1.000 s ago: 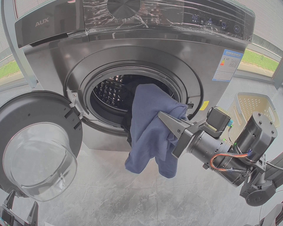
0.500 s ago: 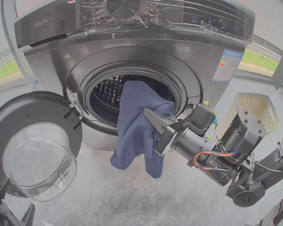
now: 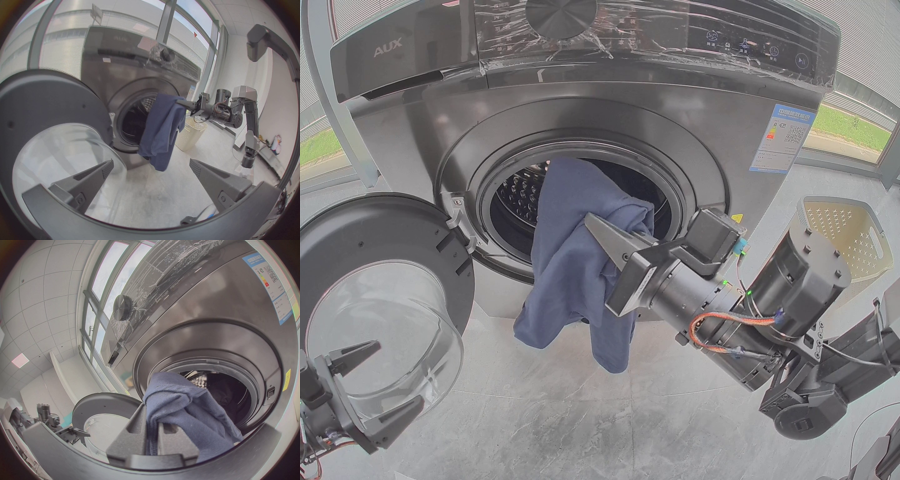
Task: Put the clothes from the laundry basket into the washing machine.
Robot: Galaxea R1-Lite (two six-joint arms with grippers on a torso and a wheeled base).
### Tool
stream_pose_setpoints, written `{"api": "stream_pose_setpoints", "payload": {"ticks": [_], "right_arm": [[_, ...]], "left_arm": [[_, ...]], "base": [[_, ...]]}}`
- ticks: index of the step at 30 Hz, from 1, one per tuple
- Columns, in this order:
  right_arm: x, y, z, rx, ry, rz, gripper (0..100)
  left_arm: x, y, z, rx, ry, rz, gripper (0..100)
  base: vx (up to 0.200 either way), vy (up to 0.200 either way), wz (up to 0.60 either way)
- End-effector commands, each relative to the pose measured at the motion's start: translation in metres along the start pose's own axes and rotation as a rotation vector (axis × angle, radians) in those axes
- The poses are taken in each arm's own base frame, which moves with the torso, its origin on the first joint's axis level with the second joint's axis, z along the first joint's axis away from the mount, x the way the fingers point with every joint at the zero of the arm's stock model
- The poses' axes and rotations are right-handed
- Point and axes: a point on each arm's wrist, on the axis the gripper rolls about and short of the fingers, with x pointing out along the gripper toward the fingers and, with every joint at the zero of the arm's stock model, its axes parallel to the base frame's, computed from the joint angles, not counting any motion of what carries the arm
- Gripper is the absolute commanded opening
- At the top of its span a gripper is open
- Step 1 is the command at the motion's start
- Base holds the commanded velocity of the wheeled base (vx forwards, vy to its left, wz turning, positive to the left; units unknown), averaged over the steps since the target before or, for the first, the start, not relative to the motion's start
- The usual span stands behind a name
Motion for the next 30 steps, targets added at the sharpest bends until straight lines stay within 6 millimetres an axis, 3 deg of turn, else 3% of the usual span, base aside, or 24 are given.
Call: {"api": "stream_pose_setpoints", "payload": {"ticks": [1,15,30], "right_arm": [[0.001,0.003,0.003,0.015,-0.015,0.008,0],[0.0,0.001,0.001,0.012,-0.009,-0.002,0],[0.0,0.002,-0.001,0.011,-0.007,-0.001,0]], "left_arm": [[0.058,0.012,-0.01,-0.08,0.171,-0.197,100],[0.136,0.015,-0.007,-0.078,0.191,-0.326,100],[0.183,0.01,-0.002,-0.08,0.182,-0.359,100]], "base": [[0.0,0.0,0.0],[0.0,0.0,0.0],[0.0,0.0,0.0]]}}
